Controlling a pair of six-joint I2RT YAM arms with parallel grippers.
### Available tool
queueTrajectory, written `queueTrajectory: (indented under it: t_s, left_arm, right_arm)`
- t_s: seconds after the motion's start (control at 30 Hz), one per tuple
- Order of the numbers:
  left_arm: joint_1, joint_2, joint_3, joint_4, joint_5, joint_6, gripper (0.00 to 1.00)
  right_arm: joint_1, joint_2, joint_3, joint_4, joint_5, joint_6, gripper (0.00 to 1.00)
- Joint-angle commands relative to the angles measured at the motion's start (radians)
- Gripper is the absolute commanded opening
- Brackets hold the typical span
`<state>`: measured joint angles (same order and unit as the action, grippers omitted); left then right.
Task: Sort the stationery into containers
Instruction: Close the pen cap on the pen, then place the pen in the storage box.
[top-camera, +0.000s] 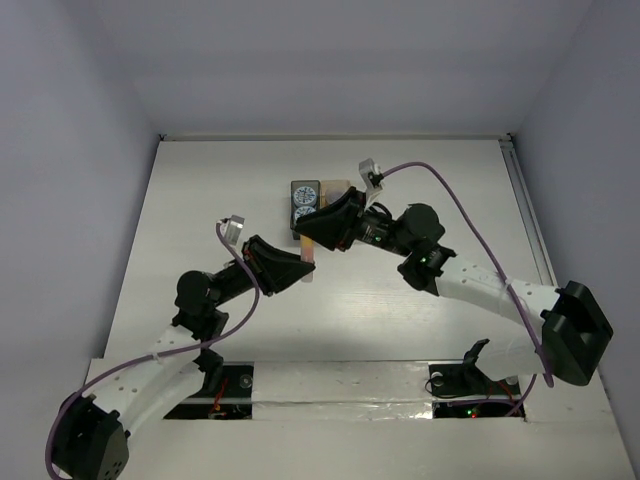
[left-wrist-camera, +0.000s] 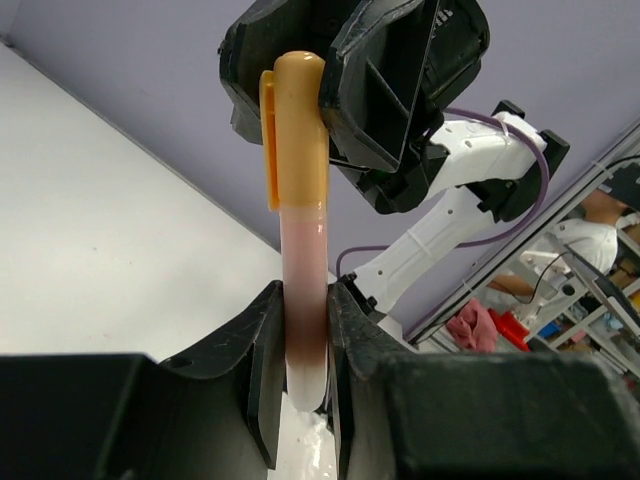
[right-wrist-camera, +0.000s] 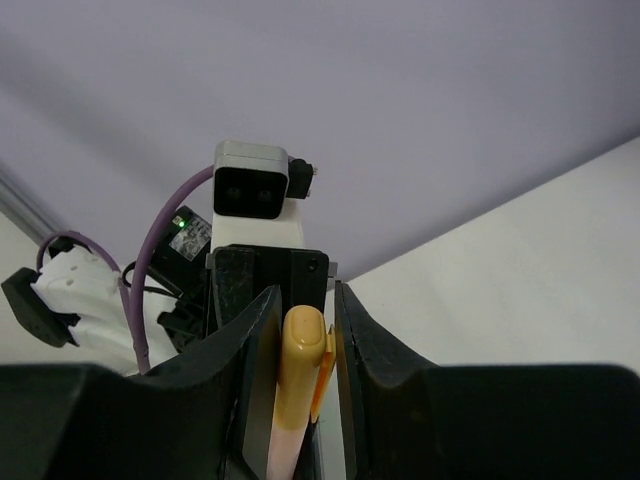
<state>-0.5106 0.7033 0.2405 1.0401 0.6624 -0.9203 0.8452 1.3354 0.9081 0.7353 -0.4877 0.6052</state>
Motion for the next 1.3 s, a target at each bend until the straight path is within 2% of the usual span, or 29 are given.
queueTrajectory:
  t_s: [0.0,0.17,0.33,0.37,0.43,0.47,0.5,0.63,0.67,0.73,0.83,0.87,0.9,0.97,1.07,1.1,1.13,1.17,1.2,1.23,1.27]
  left_arm:
    - [0.015,-0.024,0.161,0.052,-0.076,0.07,0.0]
    - [0.075,-0.018,0.227,0.006,-0.066,0.087,0.0]
    - [0.095,0.024,0.204,0.101,-0.024,0.013,0.0]
    - [0.095,0.034,0.179,0.15,-0.018,-0.005,0.0]
    - [0.064,0.058,0.155,0.181,-0.007,-0.026,0.0]
    - [0.054,0.064,0.132,0.187,-0.006,-0.026,0.0]
    - [0.043,0.068,0.12,0.187,-0.007,-0.025,0.0]
    - [0.023,0.068,0.051,0.208,-0.015,-0.038,0.0]
    - [0.023,0.067,0.025,0.218,-0.017,-0.048,0.0]
    - [0.014,0.064,0.002,0.228,-0.02,-0.054,0.0]
    - [0.014,0.058,-0.027,0.235,-0.02,-0.057,0.0]
    - [0.014,0.055,-0.035,0.232,-0.021,-0.055,0.0]
    - [0.004,0.053,-0.038,0.232,-0.02,-0.054,0.0]
    - [0.004,0.051,-0.044,0.216,-0.021,-0.049,0.0]
    - [0.004,0.045,-0.053,0.161,-0.03,-0.023,0.0]
    - [0.004,0.039,-0.059,0.146,-0.035,-0.015,0.0]
    - [0.004,0.03,-0.064,0.13,-0.038,-0.009,0.03]
    - [0.004,0.022,-0.075,0.095,-0.049,0.006,0.11]
    - [0.004,0.015,-0.081,0.074,-0.05,0.014,0.18]
    - [0.004,-0.007,-0.086,0.052,-0.056,0.024,0.33]
    - [0.004,-0.019,-0.093,0.005,-0.067,0.046,0.4]
  right_arm:
    - [0.066,0.031,-0.09,-0.057,-0.103,0.015,0.0]
    - [0.101,0.019,-0.167,-0.077,-0.069,0.011,0.0]
    - [0.101,-0.047,-0.224,-0.103,-0.011,0.002,0.0]
    - [0.101,-0.056,-0.216,-0.115,0.029,0.002,0.04]
    - [0.101,-0.073,-0.187,-0.152,0.067,-0.004,0.25]
    - [0.101,-0.074,-0.177,-0.158,0.092,-0.007,0.39]
    - [0.101,-0.076,-0.164,-0.172,0.103,-0.005,0.44]
    - [0.101,-0.059,-0.112,-0.18,0.106,-0.01,0.48]
    - [0.101,-0.047,-0.098,-0.182,0.103,-0.01,0.54]
    - [0.101,-0.036,-0.089,-0.171,0.1,-0.007,0.55]
    - [0.101,-0.025,-0.091,-0.136,0.098,0.001,0.52]
    - [0.101,-0.024,-0.089,-0.134,0.101,0.002,0.4]
    - [0.101,-0.019,-0.087,-0.126,0.109,0.004,0.35]
    - [0.101,-0.013,-0.083,-0.12,0.115,0.005,0.29]
    - [0.101,-0.013,-0.084,-0.108,0.161,0.018,0.1]
    - [0.091,-0.013,-0.084,-0.114,0.193,0.022,0.07]
    - [0.078,-0.013,-0.083,-0.12,0.205,0.03,0.05]
    - [0.069,-0.01,-0.078,-0.125,0.221,0.036,0.0]
    - [0.058,-0.007,-0.077,-0.132,0.224,0.041,0.0]
    - [0.026,-0.005,-0.072,-0.139,0.222,0.047,0.0]
    - [0.009,-0.001,-0.06,-0.146,0.222,0.048,0.0]
